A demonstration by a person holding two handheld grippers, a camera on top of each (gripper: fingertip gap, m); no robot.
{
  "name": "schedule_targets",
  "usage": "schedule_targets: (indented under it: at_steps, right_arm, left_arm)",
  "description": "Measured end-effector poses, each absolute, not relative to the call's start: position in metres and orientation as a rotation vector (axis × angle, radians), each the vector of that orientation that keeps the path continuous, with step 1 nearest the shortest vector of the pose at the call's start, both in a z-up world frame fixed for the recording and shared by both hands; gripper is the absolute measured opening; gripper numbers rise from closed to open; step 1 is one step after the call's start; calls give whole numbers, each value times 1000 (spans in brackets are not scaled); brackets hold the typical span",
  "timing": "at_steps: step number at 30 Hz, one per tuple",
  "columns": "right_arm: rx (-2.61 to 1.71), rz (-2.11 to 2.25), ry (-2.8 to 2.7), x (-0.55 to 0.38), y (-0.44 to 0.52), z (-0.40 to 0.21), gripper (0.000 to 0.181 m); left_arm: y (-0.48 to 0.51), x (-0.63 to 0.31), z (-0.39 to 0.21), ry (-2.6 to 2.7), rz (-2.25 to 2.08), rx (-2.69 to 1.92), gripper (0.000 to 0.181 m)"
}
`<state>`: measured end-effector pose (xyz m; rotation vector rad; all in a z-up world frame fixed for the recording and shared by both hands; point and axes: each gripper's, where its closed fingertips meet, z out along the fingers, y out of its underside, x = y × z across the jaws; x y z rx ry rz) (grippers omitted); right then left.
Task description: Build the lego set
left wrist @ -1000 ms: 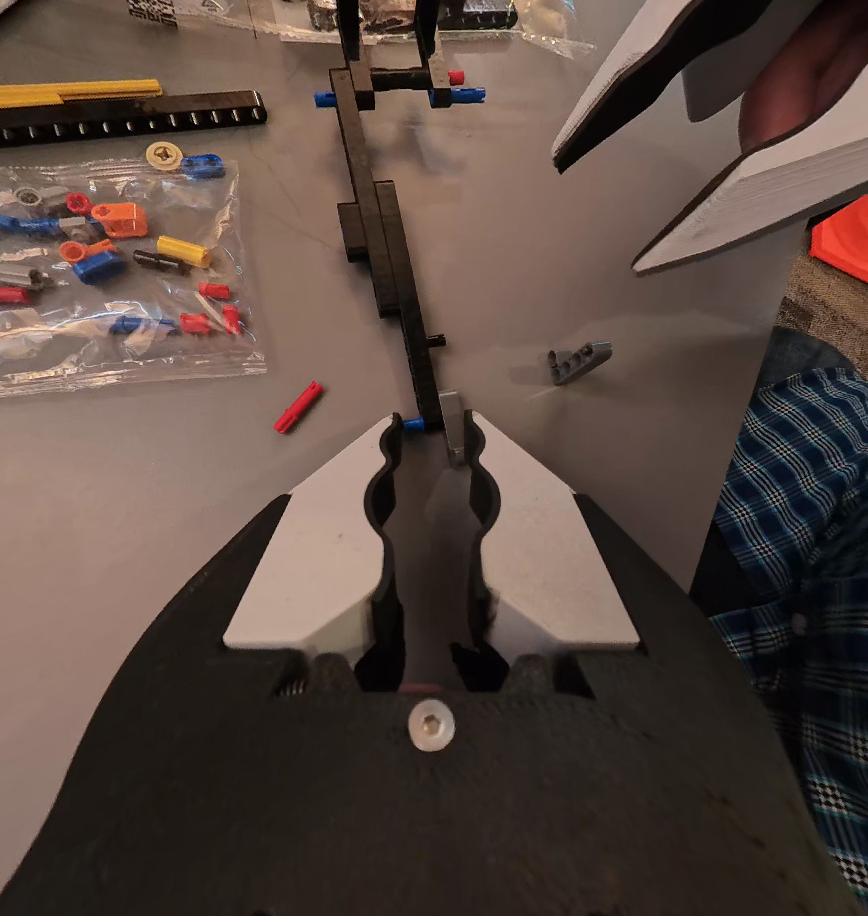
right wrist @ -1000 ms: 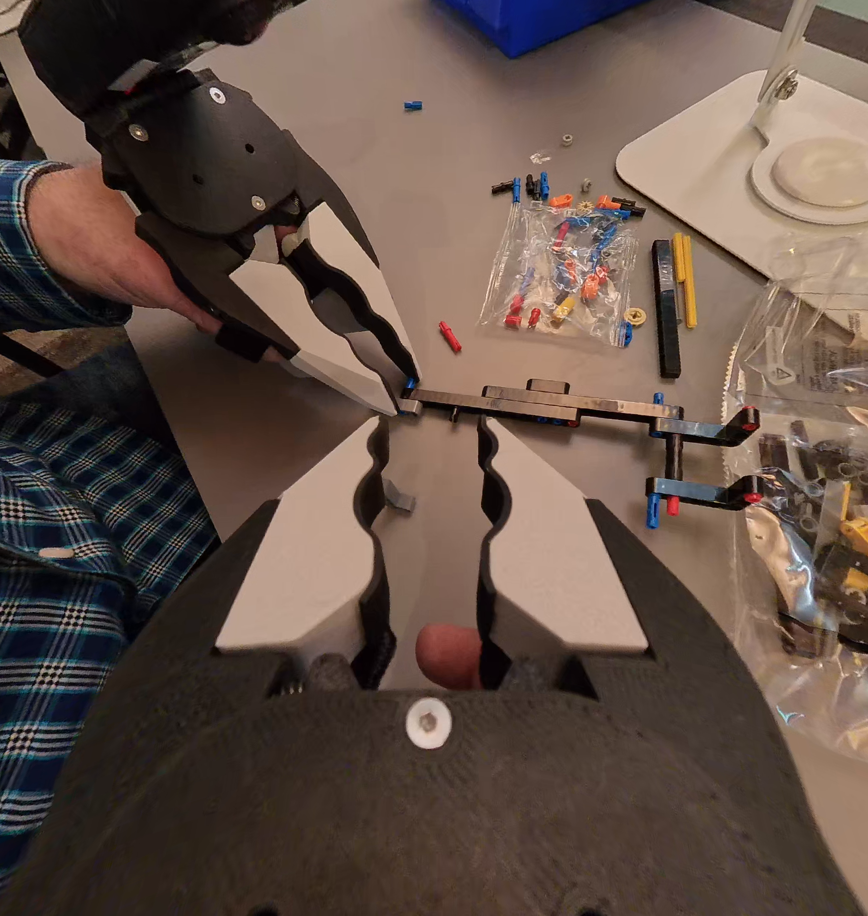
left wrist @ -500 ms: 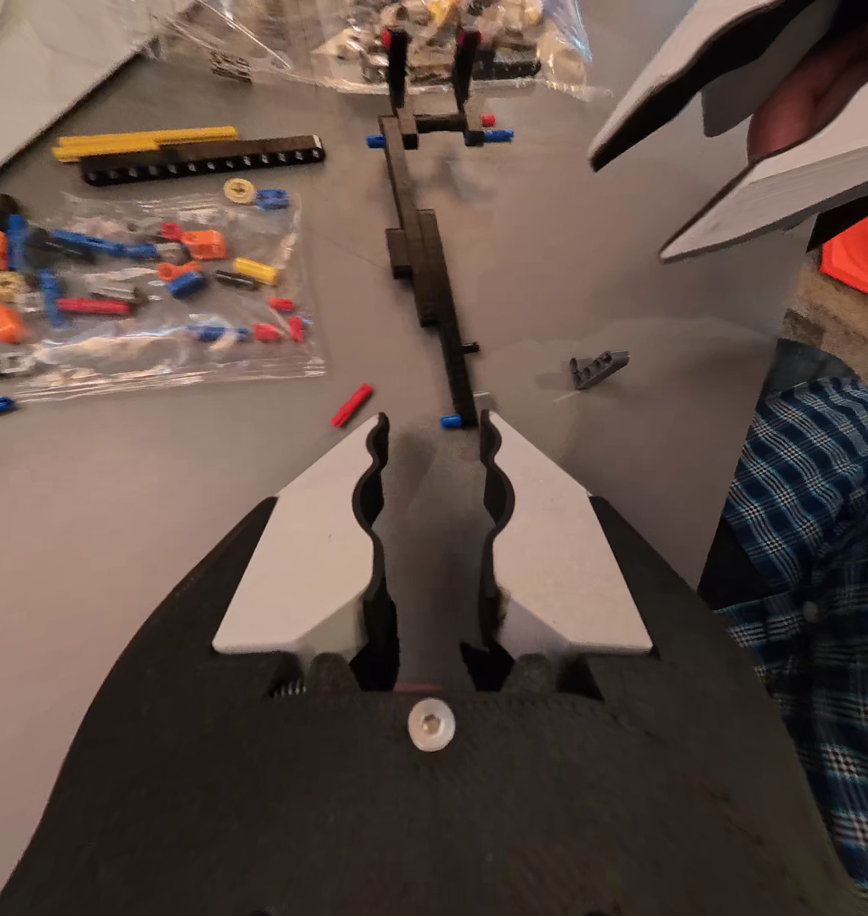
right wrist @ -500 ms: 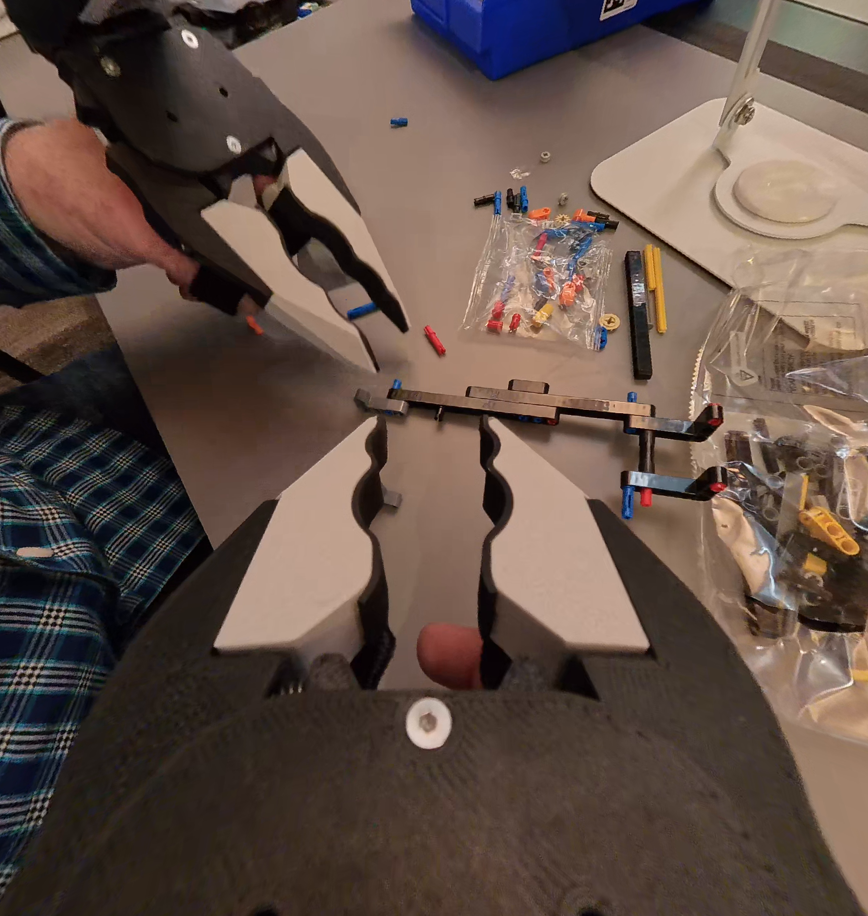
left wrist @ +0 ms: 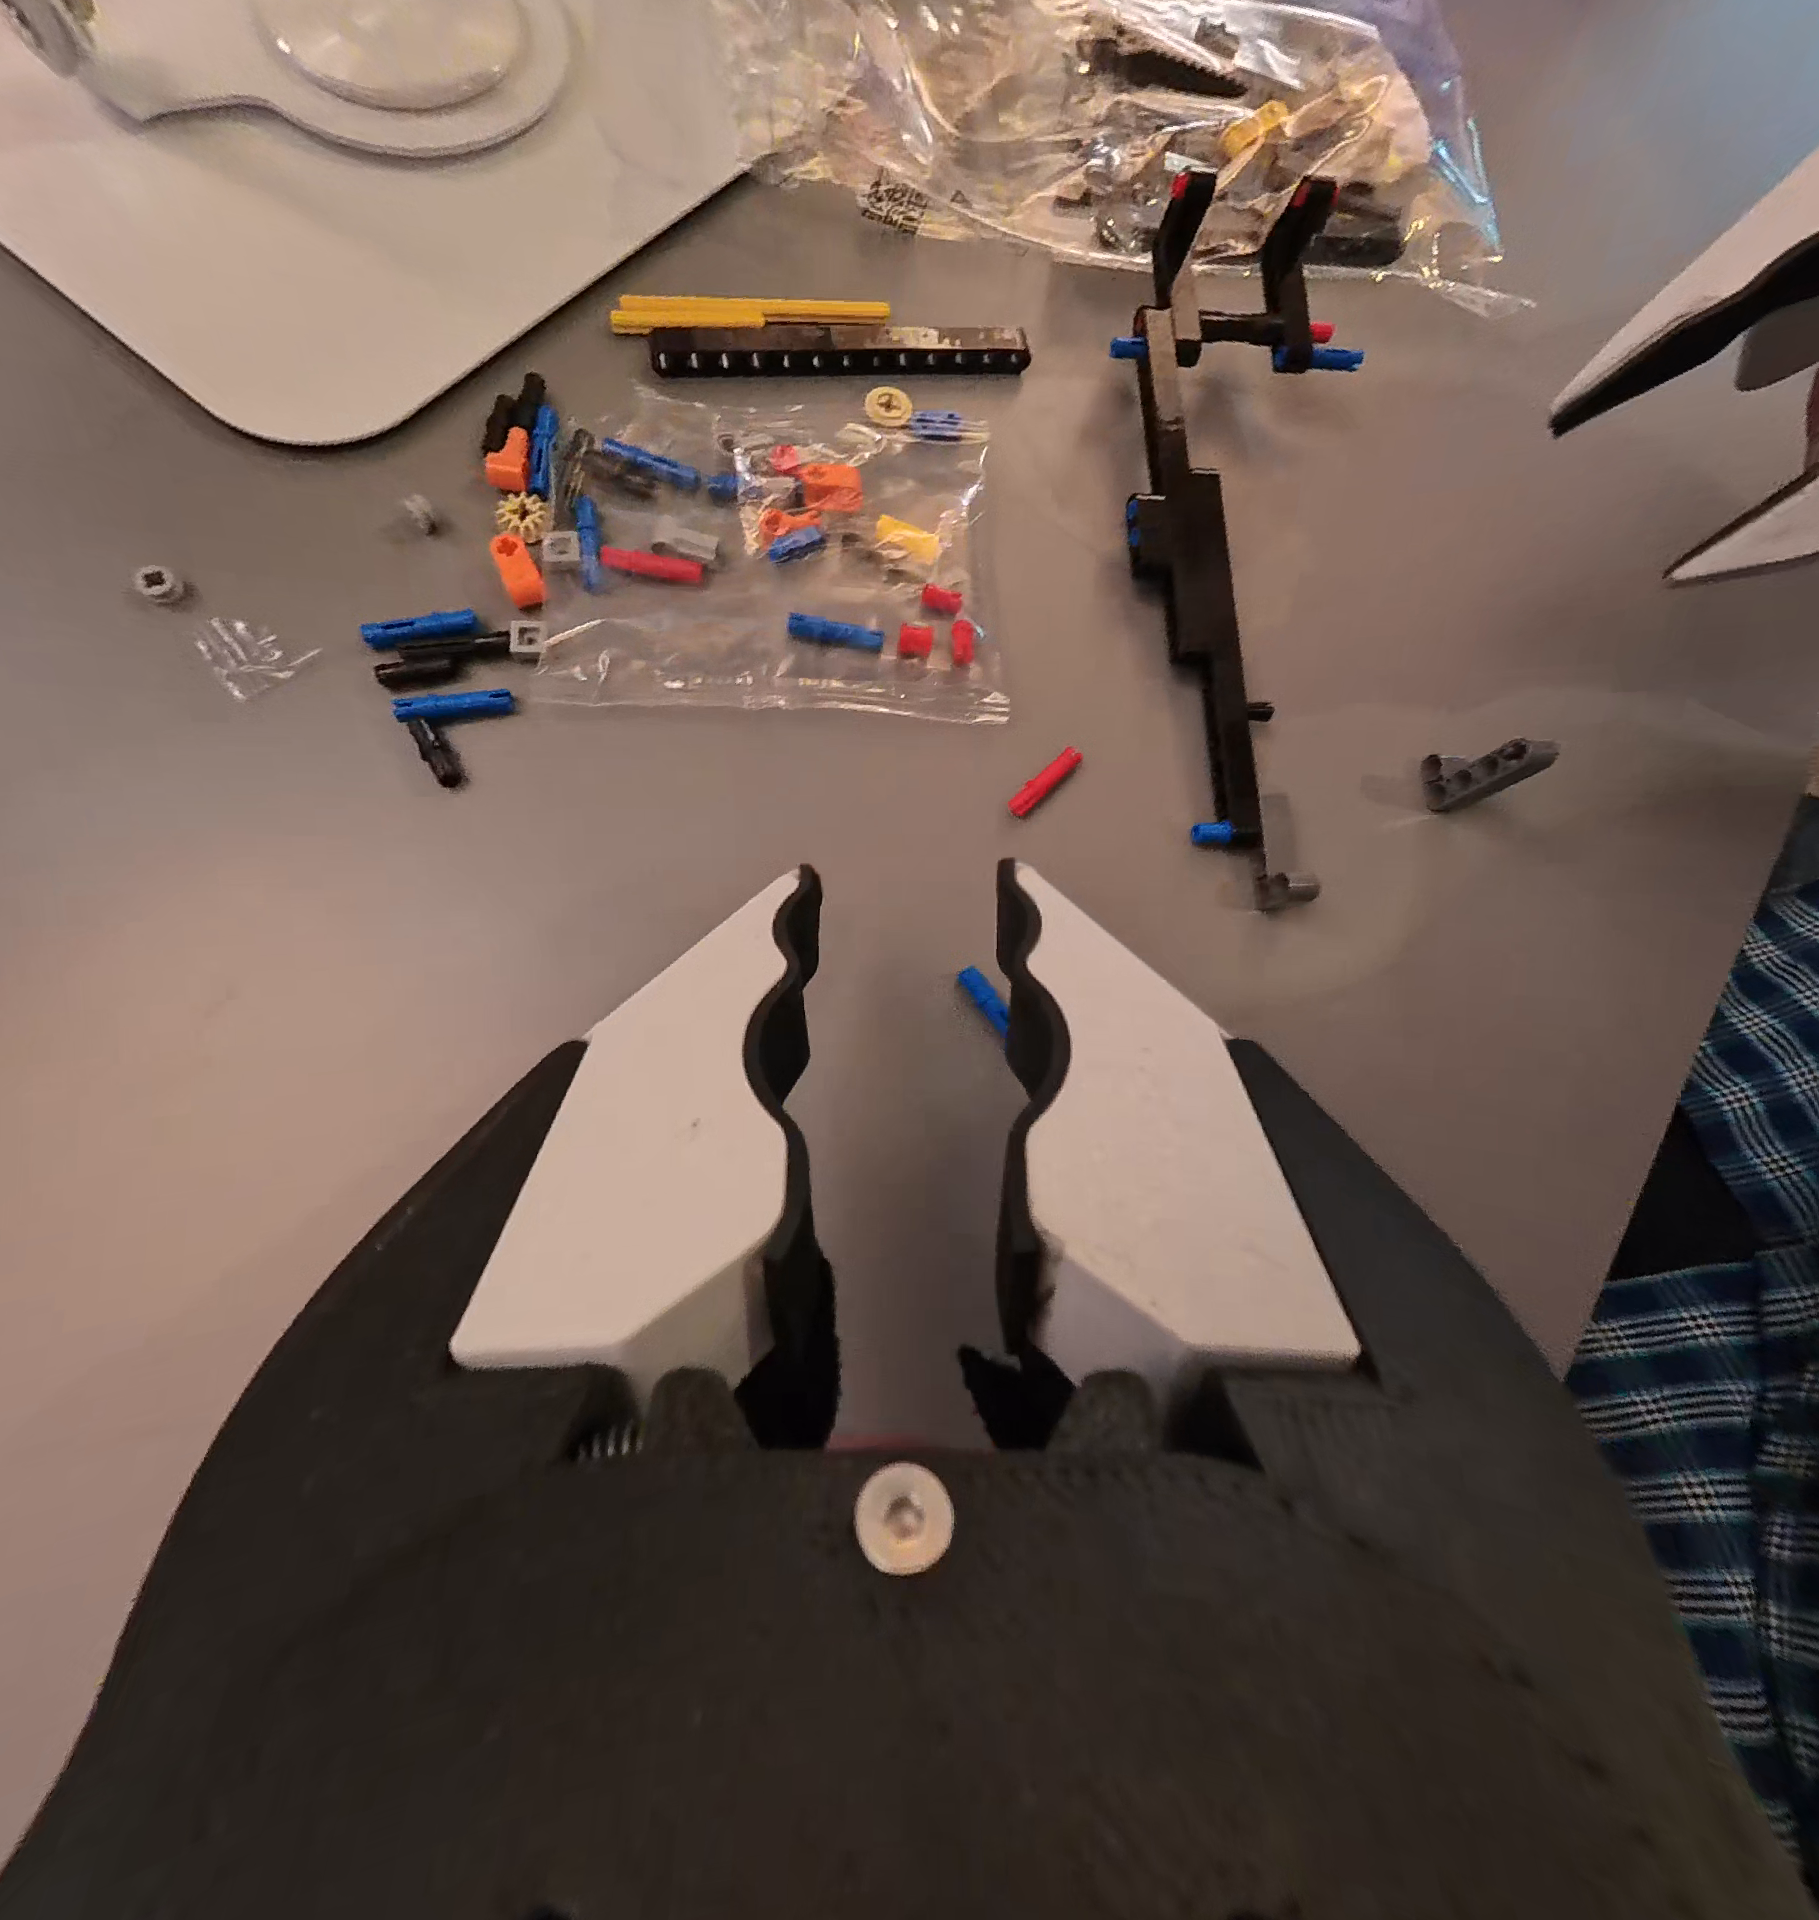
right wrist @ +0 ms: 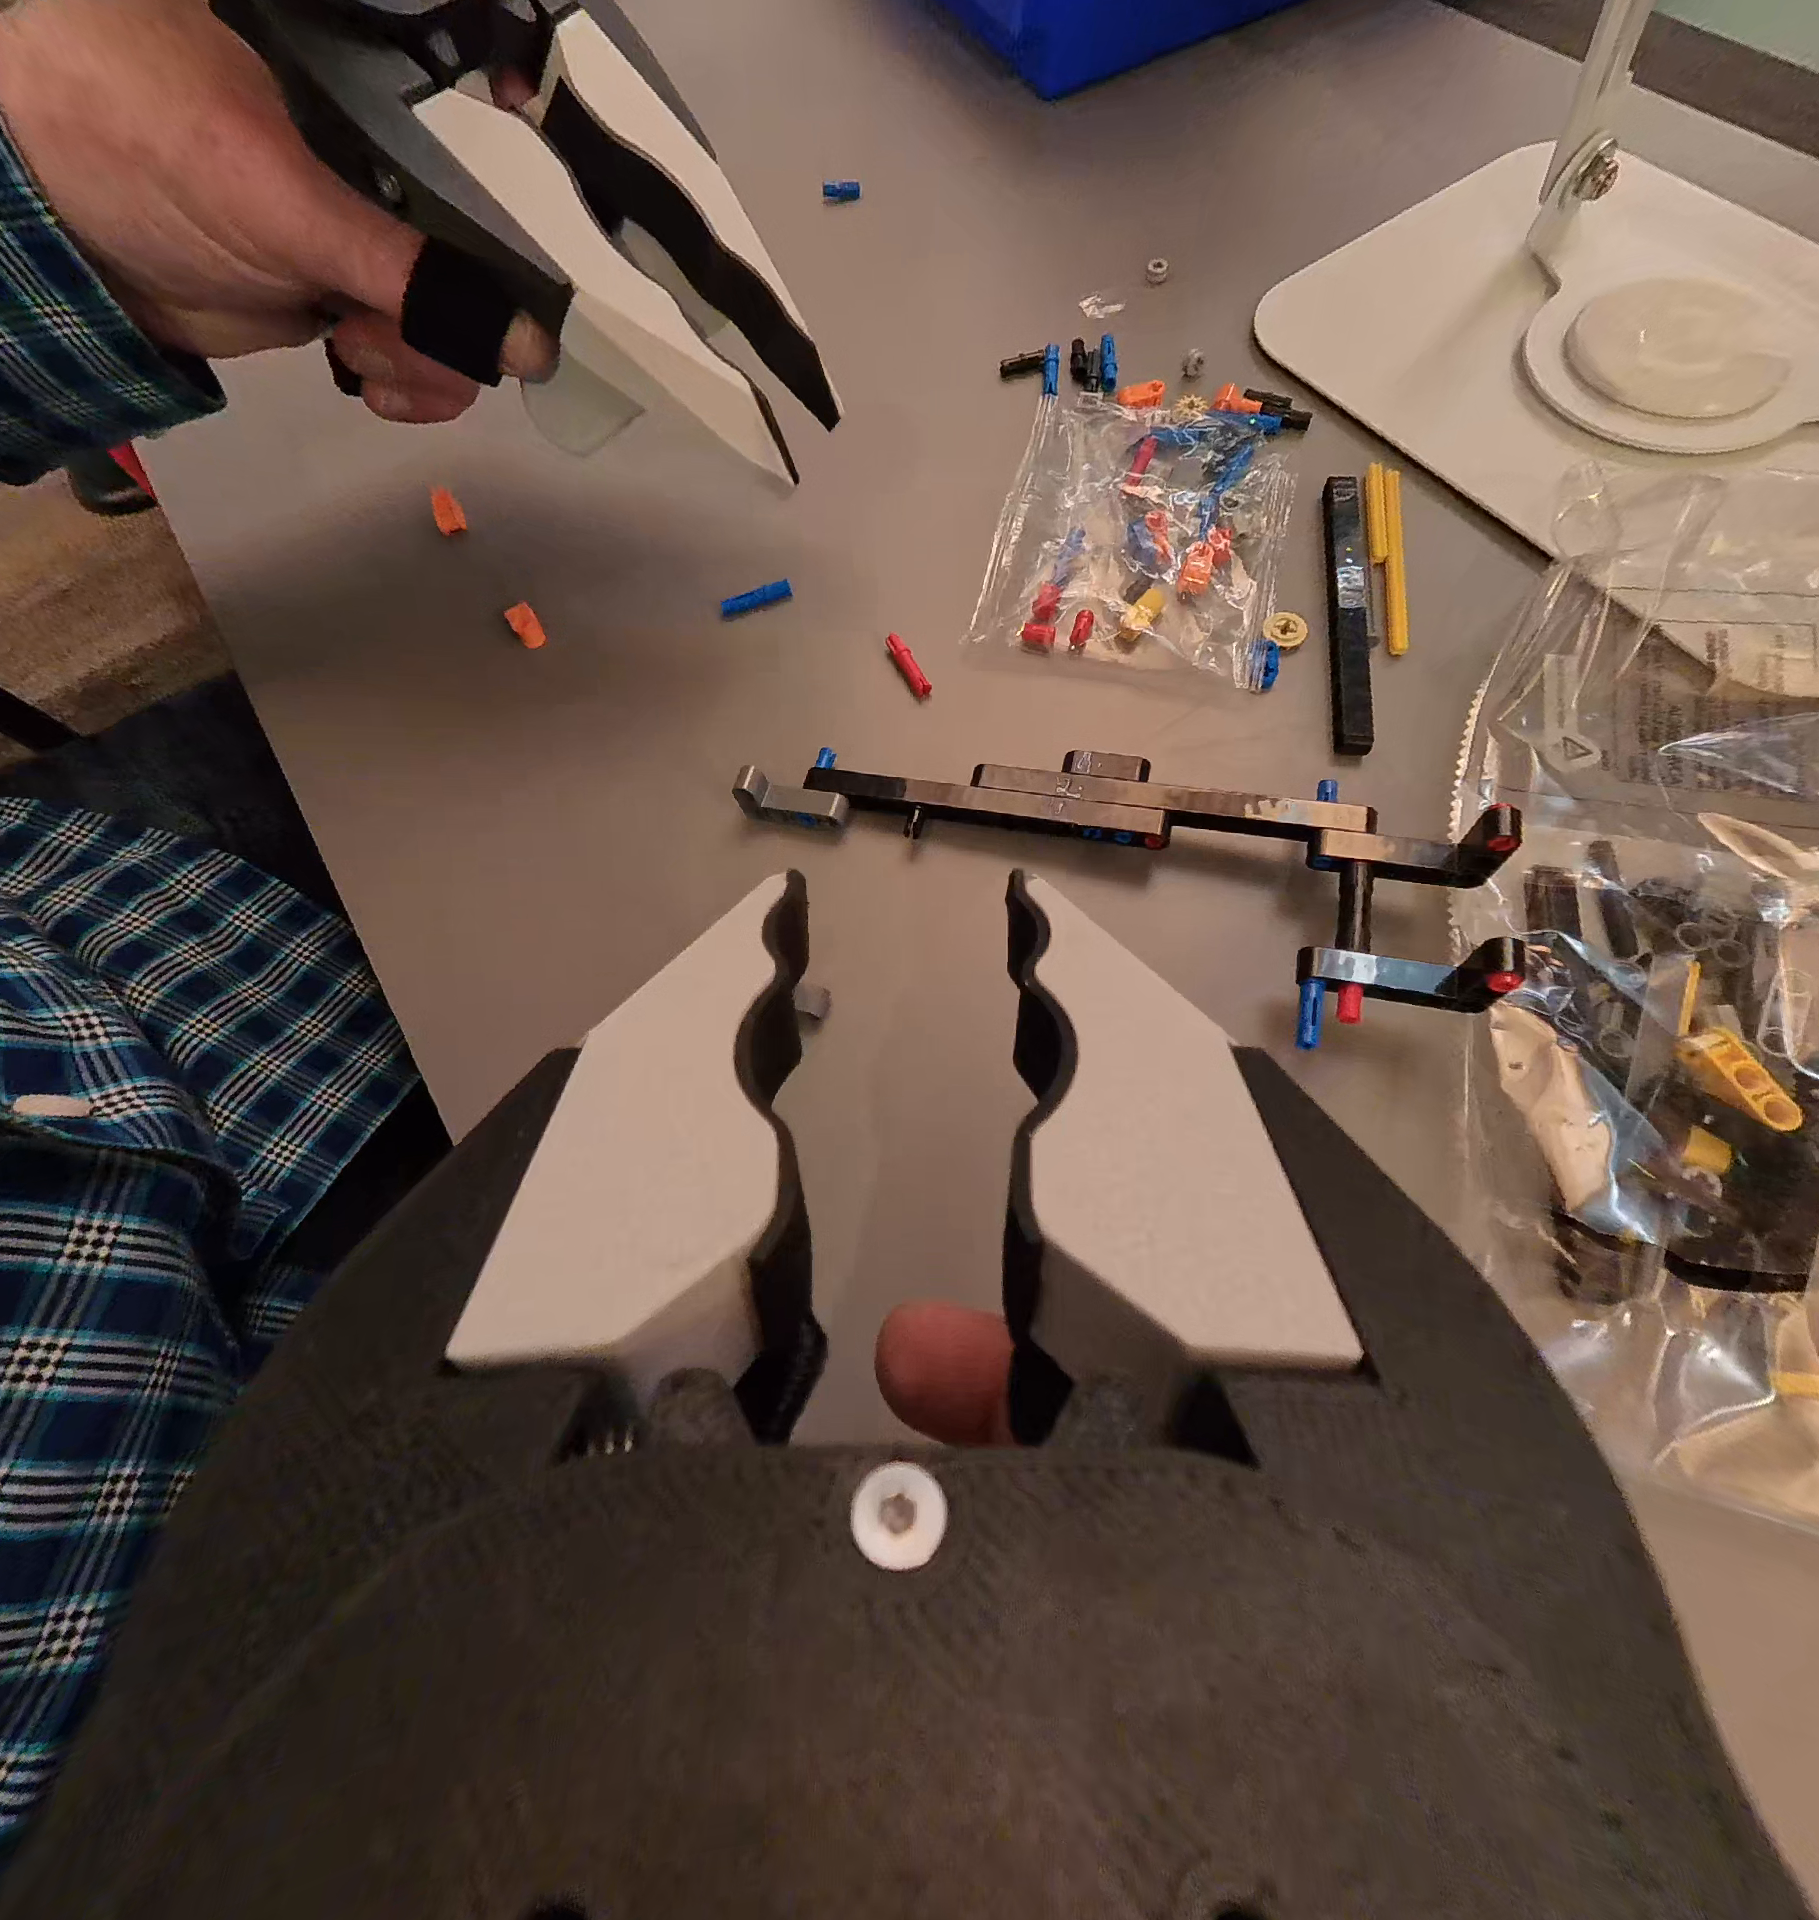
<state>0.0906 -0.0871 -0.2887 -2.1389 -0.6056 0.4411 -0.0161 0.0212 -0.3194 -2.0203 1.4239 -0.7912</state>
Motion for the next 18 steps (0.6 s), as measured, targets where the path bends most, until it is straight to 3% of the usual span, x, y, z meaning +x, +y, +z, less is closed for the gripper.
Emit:
schedule_targets:
  at_steps: [18]
  right_arm:
    - [-2157,457,-618,91,-87,-297,36]
  left_arm:
    - [33,-26,-320,1415,-787,-1999,22]
